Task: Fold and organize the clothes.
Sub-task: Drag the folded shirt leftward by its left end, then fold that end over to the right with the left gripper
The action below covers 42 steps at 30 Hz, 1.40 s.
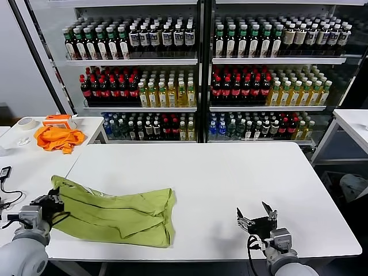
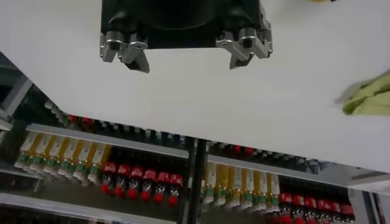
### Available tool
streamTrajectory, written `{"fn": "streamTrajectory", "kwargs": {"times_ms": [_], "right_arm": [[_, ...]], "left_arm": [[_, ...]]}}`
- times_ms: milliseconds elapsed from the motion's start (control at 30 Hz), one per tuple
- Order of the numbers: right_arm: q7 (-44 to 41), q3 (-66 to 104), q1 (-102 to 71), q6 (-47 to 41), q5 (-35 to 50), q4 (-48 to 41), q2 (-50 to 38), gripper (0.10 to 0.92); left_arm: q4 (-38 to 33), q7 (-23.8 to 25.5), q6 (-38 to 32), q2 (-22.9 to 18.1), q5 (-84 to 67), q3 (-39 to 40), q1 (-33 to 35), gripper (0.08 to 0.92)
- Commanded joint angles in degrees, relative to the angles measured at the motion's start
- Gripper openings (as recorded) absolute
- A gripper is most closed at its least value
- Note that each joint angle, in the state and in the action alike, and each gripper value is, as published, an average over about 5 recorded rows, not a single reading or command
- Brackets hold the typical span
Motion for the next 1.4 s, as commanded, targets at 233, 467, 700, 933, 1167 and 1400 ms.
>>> {"fn": "streamTrajectory", "kwargs": {"times_ms": [233,467,700,933,1167,1400], "right_arm": [[0.05,0.33,-0.65,-0.19,-0.66,0.11,-0.01,0.823],[0.04,0.27,-0.53,-0.23,-0.90,-0.03,-0.08,0.823],[0.05,0.46,-0.46,-0.34,-0.97,0.20,-0.09,0.823],[0.06,0.47,-0.34,-0.32,-1.13,-0.05,0.27,0.823],[0.12,0.35,0.18,-0.36,-1.15,-0.17,0.29,0.823],[0.45,-0.54,1.29,-0.56,-1.28,-0.28,0.39,0.823]], "left_arm": [[-5.59,2.09,1.64,-7.44,-8.33,20.66,-8.07,0.100],[-1.71,3.80,1.62,-10.71,-5.70,25.70,-12.28,0.100],[0.97,4.62,1.58,-12.31,-3.96,27.38,-14.27,0.100],[1.52,5.18,1.57,-13.42,-2.46,29.40,-14.61,0.100],[4.13,5.75,1.53,-15.85,2.83,31.77,-15.30,0.100],[4.06,5.96,-0.03,-19.58,-2.78,31.58,-15.26,0.124]]}}
